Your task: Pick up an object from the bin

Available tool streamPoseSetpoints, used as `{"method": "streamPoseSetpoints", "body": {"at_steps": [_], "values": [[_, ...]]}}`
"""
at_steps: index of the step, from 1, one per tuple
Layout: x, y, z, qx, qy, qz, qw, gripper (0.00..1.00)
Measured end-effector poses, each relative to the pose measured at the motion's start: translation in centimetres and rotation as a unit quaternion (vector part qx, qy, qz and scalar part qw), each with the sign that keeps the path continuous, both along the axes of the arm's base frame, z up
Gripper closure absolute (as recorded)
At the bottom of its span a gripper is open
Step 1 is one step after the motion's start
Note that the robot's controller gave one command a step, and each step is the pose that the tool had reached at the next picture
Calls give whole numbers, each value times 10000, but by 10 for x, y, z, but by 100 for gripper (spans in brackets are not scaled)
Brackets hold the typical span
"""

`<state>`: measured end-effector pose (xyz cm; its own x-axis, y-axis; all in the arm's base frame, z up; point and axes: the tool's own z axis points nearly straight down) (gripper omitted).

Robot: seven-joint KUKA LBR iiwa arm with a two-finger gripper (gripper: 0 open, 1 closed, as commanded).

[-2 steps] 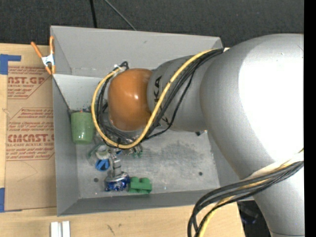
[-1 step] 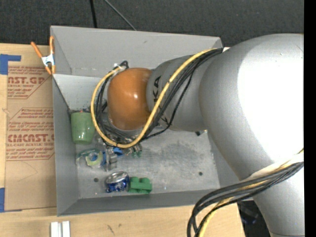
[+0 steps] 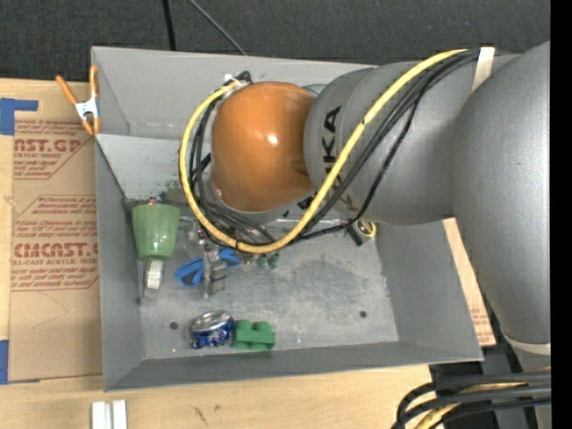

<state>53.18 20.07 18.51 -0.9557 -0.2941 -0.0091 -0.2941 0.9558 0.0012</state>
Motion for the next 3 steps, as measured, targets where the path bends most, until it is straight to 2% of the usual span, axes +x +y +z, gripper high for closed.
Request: {"method": "streamPoseSetpoints", "body": {"at_steps": [1,2,3], "values": [[-1,0,-5,-9,33,-2,10000,0],[-42,-14,-106,-18,76,-741,9972,0],[-39,-14,-104,-10,46,-742,9972,100]]}}
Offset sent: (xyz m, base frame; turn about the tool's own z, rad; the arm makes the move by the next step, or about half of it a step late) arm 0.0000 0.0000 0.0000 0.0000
